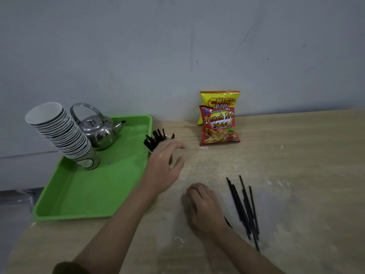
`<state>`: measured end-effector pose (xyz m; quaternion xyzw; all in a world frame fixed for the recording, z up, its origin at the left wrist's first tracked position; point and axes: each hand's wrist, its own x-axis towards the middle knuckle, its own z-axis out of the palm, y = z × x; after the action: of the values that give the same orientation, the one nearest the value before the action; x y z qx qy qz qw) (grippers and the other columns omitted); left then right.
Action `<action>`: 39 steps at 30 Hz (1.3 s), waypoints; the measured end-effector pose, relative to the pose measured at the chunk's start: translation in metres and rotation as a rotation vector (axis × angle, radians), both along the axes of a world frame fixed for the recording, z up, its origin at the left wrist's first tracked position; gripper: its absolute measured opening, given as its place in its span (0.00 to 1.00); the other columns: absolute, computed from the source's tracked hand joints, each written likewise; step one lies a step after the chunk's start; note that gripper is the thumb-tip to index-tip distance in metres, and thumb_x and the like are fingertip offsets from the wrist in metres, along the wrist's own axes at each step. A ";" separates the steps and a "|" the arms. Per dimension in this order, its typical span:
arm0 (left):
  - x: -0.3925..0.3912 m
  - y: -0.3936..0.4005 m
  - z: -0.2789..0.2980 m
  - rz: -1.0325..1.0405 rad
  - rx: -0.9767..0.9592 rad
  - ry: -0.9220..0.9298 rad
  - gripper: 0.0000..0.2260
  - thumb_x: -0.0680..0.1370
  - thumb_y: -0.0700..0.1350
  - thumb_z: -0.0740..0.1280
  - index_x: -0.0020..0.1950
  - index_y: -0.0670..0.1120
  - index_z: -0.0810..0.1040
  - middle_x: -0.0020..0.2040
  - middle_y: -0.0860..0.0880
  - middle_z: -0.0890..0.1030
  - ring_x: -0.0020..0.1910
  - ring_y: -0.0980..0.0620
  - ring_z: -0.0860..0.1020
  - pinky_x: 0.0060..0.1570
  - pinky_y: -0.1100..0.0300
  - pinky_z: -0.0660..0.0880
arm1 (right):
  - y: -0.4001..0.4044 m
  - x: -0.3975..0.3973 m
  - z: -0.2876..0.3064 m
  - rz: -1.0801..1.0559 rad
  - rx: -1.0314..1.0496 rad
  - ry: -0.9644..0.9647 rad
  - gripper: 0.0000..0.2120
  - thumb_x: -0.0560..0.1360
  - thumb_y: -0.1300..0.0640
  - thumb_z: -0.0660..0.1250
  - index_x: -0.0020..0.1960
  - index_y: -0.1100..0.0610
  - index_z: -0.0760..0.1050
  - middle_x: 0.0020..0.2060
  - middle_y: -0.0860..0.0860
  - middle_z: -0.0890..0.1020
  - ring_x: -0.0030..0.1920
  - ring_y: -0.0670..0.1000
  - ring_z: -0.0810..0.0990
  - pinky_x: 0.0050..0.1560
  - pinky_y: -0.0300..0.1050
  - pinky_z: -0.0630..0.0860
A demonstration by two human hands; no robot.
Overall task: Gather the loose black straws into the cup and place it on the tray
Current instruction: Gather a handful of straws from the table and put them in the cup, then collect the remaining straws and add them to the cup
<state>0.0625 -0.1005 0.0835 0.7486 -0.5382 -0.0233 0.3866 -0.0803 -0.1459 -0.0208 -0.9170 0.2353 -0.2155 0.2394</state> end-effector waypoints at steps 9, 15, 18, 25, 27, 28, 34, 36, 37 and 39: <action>-0.080 0.053 -0.104 -0.006 0.242 0.234 0.15 0.72 0.46 0.61 0.58 0.46 0.75 0.60 0.51 0.74 0.64 0.55 0.69 0.66 0.63 0.63 | -0.010 -0.074 -0.005 -0.643 0.002 0.109 0.25 0.68 0.50 0.55 0.59 0.64 0.71 0.59 0.65 0.75 0.61 0.63 0.70 0.59 0.62 0.71; -0.088 0.067 -0.121 0.032 0.255 0.068 0.19 0.74 0.53 0.55 0.62 0.48 0.72 0.66 0.51 0.72 0.68 0.56 0.64 0.70 0.53 0.63 | 0.001 -0.076 -0.006 -0.651 0.093 0.256 0.37 0.68 0.39 0.53 0.67 0.66 0.64 0.65 0.65 0.71 0.63 0.67 0.69 0.62 0.64 0.66; -0.089 0.069 -0.122 0.018 0.260 0.038 0.20 0.75 0.54 0.54 0.63 0.48 0.71 0.67 0.52 0.71 0.69 0.56 0.63 0.71 0.55 0.59 | 0.008 -0.067 -0.006 -0.566 0.017 0.261 0.31 0.69 0.43 0.54 0.63 0.66 0.68 0.58 0.63 0.78 0.56 0.65 0.76 0.54 0.62 0.74; -0.092 0.071 -0.122 0.021 0.253 0.013 0.19 0.75 0.52 0.54 0.64 0.49 0.70 0.68 0.52 0.71 0.69 0.57 0.62 0.71 0.57 0.57 | 0.018 -0.045 -0.008 -0.563 -0.110 0.206 0.17 0.64 0.70 0.67 0.53 0.64 0.76 0.40 0.60 0.83 0.40 0.61 0.82 0.37 0.53 0.79; -0.092 0.071 -0.122 0.019 0.255 0.010 0.19 0.75 0.52 0.54 0.64 0.48 0.70 0.68 0.52 0.71 0.69 0.57 0.62 0.72 0.56 0.57 | 0.018 -0.042 -0.008 -0.590 -0.152 0.230 0.14 0.65 0.69 0.61 0.49 0.64 0.77 0.37 0.60 0.82 0.36 0.60 0.81 0.33 0.51 0.78; -0.092 0.071 -0.122 0.018 0.257 0.011 0.19 0.75 0.52 0.54 0.64 0.49 0.70 0.68 0.52 0.70 0.69 0.58 0.61 0.72 0.57 0.57 | 0.017 -0.041 -0.009 -0.604 -0.161 0.235 0.13 0.64 0.70 0.63 0.46 0.64 0.77 0.35 0.60 0.81 0.36 0.60 0.80 0.32 0.51 0.78; -0.092 0.071 -0.125 0.023 0.250 0.002 0.19 0.76 0.52 0.55 0.64 0.49 0.70 0.68 0.52 0.70 0.69 0.58 0.61 0.71 0.58 0.55 | 0.017 -0.040 -0.017 -0.620 -0.237 0.171 0.12 0.63 0.66 0.51 0.35 0.61 0.73 0.33 0.58 0.77 0.38 0.54 0.63 0.30 0.46 0.74; -0.092 0.070 -0.125 0.028 0.239 0.000 0.19 0.75 0.52 0.54 0.64 0.49 0.70 0.68 0.52 0.71 0.69 0.58 0.62 0.71 0.58 0.56 | 0.018 -0.040 -0.017 -0.633 -0.278 0.190 0.09 0.64 0.66 0.52 0.37 0.61 0.70 0.33 0.58 0.77 0.38 0.55 0.64 0.30 0.46 0.74; -0.092 0.070 -0.124 0.028 0.235 0.000 0.19 0.75 0.52 0.54 0.64 0.49 0.70 0.67 0.52 0.71 0.69 0.58 0.62 0.71 0.57 0.56 | 0.019 -0.040 -0.017 -0.638 -0.302 0.208 0.08 0.65 0.66 0.52 0.37 0.60 0.69 0.33 0.57 0.77 0.38 0.55 0.65 0.29 0.46 0.74; -0.092 0.070 -0.125 0.030 0.226 -0.001 0.19 0.75 0.51 0.55 0.64 0.49 0.70 0.67 0.51 0.72 0.69 0.57 0.62 0.71 0.55 0.59 | 0.020 -0.039 -0.015 -0.645 -0.299 0.256 0.07 0.66 0.66 0.52 0.38 0.59 0.68 0.32 0.56 0.77 0.36 0.55 0.67 0.28 0.45 0.73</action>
<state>-0.0291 -0.0307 -0.0414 0.7952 -0.5212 -0.0777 0.3000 -0.1189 -0.1259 -0.0363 -0.8402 0.5058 -0.1956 -0.0087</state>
